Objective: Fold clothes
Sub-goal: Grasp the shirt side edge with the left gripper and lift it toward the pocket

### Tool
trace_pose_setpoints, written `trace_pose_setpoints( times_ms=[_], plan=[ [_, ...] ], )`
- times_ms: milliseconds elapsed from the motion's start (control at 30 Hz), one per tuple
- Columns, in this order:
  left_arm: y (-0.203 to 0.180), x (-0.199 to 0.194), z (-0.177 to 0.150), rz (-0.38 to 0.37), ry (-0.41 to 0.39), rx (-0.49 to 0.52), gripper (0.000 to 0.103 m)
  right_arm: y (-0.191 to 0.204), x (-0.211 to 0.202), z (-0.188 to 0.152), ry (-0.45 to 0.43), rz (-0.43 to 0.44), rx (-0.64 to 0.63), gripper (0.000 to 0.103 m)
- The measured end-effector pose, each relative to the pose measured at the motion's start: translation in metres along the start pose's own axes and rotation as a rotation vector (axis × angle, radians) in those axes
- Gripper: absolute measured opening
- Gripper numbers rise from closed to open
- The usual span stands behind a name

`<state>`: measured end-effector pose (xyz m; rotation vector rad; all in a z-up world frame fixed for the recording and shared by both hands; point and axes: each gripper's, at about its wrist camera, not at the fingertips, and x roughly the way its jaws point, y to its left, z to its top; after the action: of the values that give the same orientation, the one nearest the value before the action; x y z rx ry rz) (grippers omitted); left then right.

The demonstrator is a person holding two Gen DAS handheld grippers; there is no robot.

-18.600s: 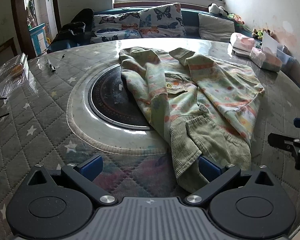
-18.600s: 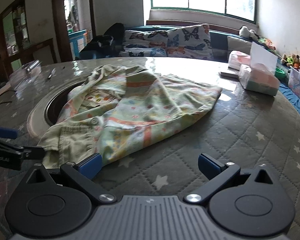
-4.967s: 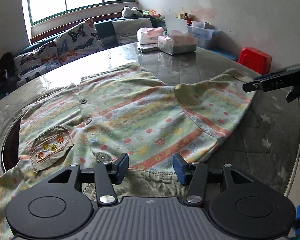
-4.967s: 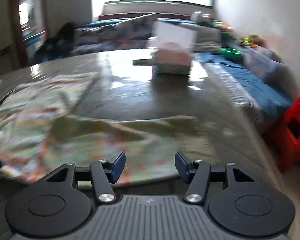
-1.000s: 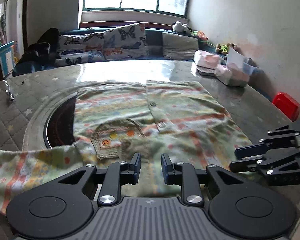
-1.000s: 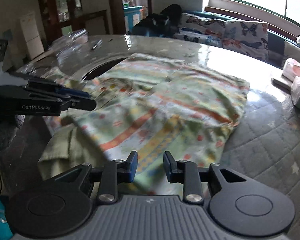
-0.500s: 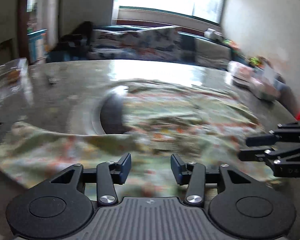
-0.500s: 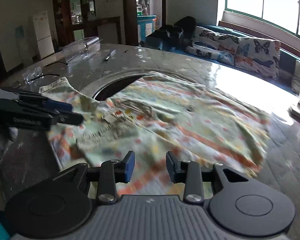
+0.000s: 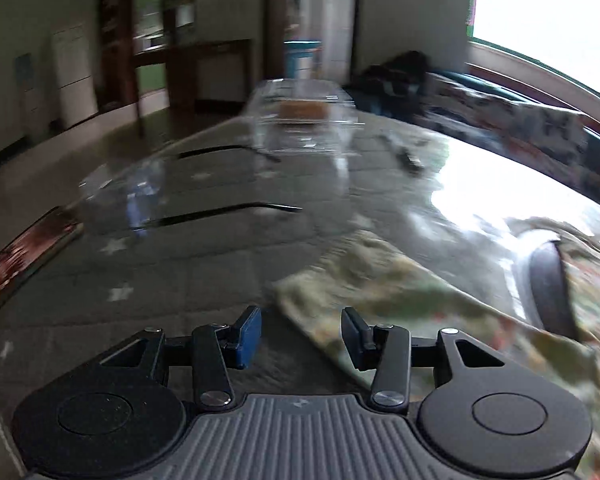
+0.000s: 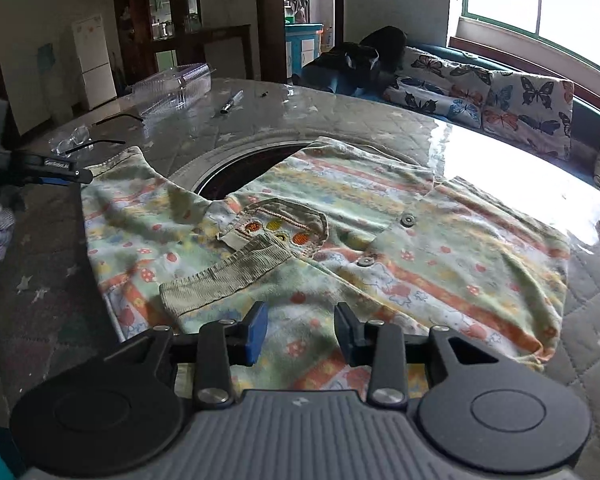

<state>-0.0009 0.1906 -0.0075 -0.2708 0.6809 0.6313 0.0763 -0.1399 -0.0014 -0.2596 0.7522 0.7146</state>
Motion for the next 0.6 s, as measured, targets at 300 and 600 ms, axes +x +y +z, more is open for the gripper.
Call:
trace_pose_setpoints(
  times_ms=[300, 600],
  plan=[
    [0.001, 0.016, 0.010, -0.014, 0.009, -0.054, 0.034, -0.003, -0.017, -0.006, -0.020, -0.011, 0.018, 0.037],
    [0.003, 0.003, 0.017, -0.199, 0.045, -0.151, 0.008, -0.012, -0.028, -0.014, -0.034, -0.032, 0.056, 0.037]
  ],
)
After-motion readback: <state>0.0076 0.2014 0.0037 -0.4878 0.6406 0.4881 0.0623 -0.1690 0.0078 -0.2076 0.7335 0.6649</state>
